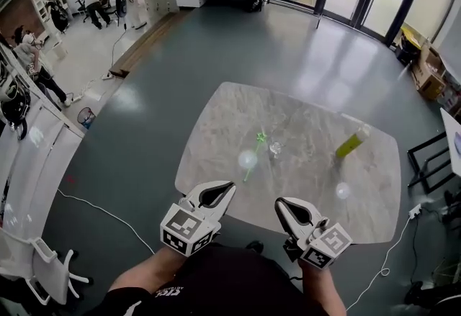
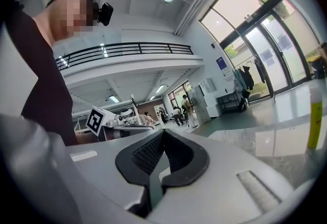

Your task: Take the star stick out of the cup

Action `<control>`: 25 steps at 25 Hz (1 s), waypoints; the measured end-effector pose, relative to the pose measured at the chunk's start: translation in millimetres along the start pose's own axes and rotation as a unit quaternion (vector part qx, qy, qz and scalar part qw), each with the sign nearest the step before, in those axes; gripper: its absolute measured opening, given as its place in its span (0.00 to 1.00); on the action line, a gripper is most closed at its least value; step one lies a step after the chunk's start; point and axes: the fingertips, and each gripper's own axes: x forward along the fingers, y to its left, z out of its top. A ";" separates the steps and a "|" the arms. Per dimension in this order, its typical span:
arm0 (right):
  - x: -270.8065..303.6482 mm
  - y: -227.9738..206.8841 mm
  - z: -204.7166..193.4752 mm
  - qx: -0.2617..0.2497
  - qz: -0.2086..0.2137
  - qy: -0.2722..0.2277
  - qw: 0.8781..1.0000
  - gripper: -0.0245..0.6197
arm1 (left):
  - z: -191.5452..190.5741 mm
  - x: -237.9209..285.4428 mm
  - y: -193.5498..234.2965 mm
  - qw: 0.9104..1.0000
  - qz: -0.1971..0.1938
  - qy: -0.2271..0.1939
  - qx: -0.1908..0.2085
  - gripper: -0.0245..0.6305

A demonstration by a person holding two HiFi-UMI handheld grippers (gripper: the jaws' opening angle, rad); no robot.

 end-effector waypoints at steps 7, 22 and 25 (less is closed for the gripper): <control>25.5 21.4 14.6 -0.017 -0.007 -0.022 1.000 0.06 | 23.2 -20.3 31.2 0.999 0.009 -0.027 0.020 0.04; 36.7 17.0 14.1 -0.039 -0.007 -0.013 0.999 0.06 | 25.6 -19.3 39.7 0.999 0.007 -0.033 0.005 0.04; 39.1 14.4 17.3 -0.036 -0.008 -0.018 0.999 0.06 | 25.6 -18.4 42.1 0.999 0.008 -0.033 0.003 0.04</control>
